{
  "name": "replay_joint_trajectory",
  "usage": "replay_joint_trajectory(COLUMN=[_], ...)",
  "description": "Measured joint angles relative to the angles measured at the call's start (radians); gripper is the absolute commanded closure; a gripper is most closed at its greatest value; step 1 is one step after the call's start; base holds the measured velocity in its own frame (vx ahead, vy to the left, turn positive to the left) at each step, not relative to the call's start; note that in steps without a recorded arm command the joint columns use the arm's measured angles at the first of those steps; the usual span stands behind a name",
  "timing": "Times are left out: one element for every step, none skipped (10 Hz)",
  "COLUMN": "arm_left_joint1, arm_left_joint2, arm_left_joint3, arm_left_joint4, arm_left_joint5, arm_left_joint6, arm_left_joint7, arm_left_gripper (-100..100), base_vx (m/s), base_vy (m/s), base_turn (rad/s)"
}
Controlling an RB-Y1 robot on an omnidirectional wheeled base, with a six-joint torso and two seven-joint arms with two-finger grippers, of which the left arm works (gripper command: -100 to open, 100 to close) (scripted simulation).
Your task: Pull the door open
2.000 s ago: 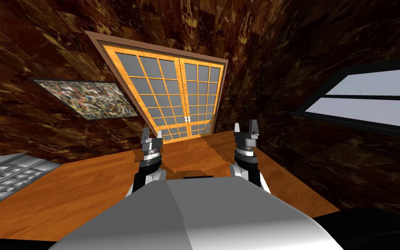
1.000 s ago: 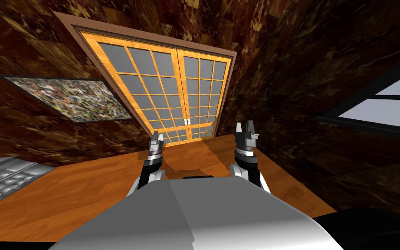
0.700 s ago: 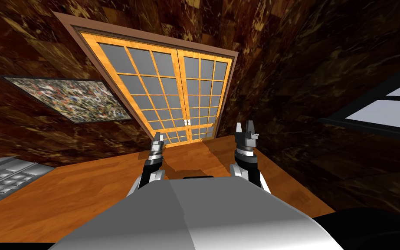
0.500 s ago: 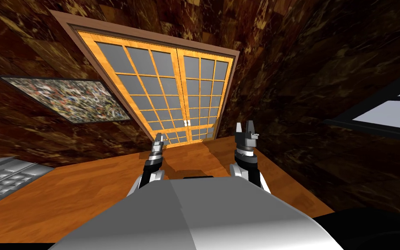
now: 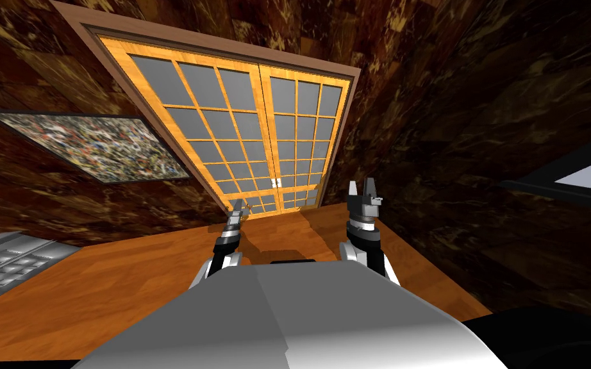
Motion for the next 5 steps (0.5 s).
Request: replay_joint_trajectory(arm_left_joint1=[-0.008, -0.015, -0.019, -0.023, -0.032], arm_left_joint2=[0.003, 0.006, 0.004, 0.008, 0.009], arm_left_joint3=[0.008, 0.016, 0.020, 0.029, 0.037], arm_left_joint4=[0.016, 0.036, 0.049, 0.070, 0.093], arm_left_joint5=[-0.009, -0.018, -0.030, -0.039, -0.049], arm_left_joint6=[0.000, -0.004, -0.007, -0.013, -0.019], arm_left_joint7=[-0.014, -0.028, -0.045, -0.058, -0.074], arm_left_gripper=[-100, -100, -100, -100, -100], base_vx=[0.118, 0.101, 0.080, 0.087, 0.090], base_vy=[-0.008, -0.010, -0.021, -0.015, -0.021], base_turn=[0.031, 0.036, 0.028, 0.033, 0.034])
